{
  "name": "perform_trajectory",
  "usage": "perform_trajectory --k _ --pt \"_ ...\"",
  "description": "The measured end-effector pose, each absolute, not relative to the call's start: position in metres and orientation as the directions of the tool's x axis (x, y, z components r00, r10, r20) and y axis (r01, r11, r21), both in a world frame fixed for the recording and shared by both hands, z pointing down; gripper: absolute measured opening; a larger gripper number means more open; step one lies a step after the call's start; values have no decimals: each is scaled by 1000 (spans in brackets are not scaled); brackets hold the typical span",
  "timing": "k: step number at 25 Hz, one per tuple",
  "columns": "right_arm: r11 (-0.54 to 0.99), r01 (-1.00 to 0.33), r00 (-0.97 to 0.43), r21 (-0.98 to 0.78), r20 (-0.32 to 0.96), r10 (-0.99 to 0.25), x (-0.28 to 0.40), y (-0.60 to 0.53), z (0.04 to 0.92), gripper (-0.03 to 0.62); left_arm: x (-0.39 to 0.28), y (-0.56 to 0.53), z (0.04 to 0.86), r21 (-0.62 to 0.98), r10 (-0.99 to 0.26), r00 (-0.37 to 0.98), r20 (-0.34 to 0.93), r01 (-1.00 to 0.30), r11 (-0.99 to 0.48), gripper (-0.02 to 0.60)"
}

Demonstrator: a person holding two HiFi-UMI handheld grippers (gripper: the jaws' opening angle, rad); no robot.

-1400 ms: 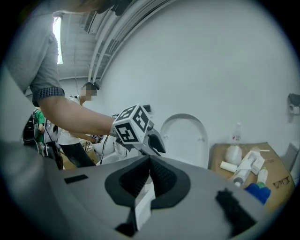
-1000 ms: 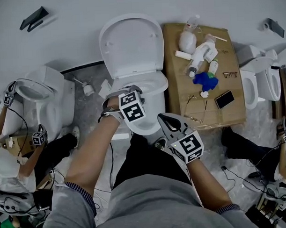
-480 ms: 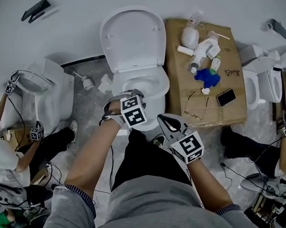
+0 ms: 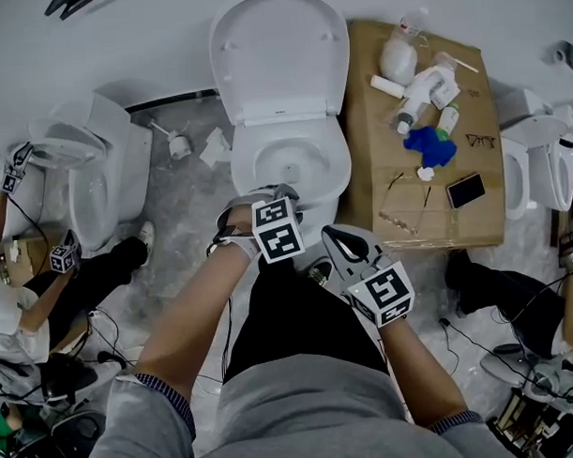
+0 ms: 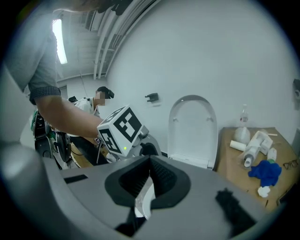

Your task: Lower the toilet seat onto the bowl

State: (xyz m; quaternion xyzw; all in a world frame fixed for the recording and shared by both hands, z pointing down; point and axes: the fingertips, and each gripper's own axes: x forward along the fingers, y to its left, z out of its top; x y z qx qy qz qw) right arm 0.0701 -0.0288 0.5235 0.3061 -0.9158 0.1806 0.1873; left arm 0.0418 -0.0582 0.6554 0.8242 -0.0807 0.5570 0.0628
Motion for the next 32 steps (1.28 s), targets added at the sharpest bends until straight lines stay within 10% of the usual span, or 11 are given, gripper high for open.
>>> perform_trajectory --k 32 --pt "713 -636 -727 -295 538 -425 74 -11 636 15 54 22 747 200 85 399 913 -255 -946 113"
